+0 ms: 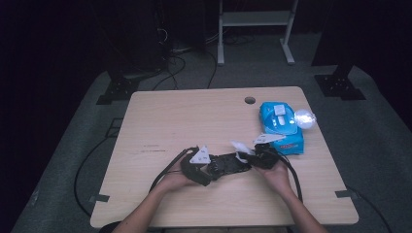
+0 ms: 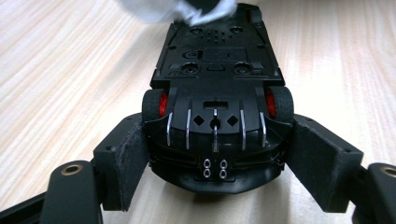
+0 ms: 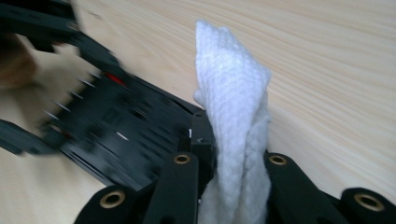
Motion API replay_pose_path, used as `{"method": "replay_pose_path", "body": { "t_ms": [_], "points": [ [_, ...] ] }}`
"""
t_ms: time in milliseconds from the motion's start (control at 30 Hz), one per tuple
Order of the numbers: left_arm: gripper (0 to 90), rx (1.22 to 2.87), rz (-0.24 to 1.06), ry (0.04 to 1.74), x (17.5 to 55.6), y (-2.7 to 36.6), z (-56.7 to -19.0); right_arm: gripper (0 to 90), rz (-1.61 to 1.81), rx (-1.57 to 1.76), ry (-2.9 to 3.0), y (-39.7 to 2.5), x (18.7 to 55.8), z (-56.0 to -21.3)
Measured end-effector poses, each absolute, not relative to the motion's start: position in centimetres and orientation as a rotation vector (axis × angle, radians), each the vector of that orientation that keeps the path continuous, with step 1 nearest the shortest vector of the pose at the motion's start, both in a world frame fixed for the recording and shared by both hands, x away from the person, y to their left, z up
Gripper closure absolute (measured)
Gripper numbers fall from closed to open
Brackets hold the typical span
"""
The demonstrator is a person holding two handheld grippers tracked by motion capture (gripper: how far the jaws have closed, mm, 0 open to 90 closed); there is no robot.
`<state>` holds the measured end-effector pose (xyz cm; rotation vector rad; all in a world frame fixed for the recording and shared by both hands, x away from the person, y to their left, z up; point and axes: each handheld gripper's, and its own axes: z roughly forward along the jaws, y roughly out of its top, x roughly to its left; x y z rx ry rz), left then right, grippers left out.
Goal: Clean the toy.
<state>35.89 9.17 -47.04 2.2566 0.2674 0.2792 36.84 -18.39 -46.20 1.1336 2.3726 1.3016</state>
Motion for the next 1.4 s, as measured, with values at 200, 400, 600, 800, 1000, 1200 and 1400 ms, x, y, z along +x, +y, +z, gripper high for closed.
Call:
{"method": "replay_pose_path", "body": {
  "t_ms": [200,400,600,800,1000,1200,1400],
  "points": [
    [24.1,2.261,0.281,0.288,36.1,9.3,-47.2,81.0,1.318,1.087,2.395,-17.4,36.2,-46.0],
    [24.1,2.273,0.288,0.29,36.0,9.2,-47.4,81.0,1.389,0.935,2.48,-13.4,34.6,-45.6],
    [24.1,2.259,0.289,0.302,36.3,9.5,-47.2,81.1,1.33,0.982,2.446,-15.3,35.4,-45.7],
    [24.1,2.246,0.299,0.317,36.5,10.0,-47.0,81.1,1.282,1.122,2.389,-18.6,36.6,-46.4],
    [24.1,2.247,0.302,0.325,36.5,10.0,-47.0,81.0,1.314,1.055,2.413,-16.9,35.9,-46.1],
    [24.1,2.242,0.3,0.324,36.3,9.7,-46.9,81.0,1.385,0.97,2.455,-13.7,34.9,-45.7],
    [25.1,2.247,0.281,0.32,36.4,9.6,-47.1,81.0,1.397,0.904,2.504,-12.4,34.5,-45.7]
  ]
}}
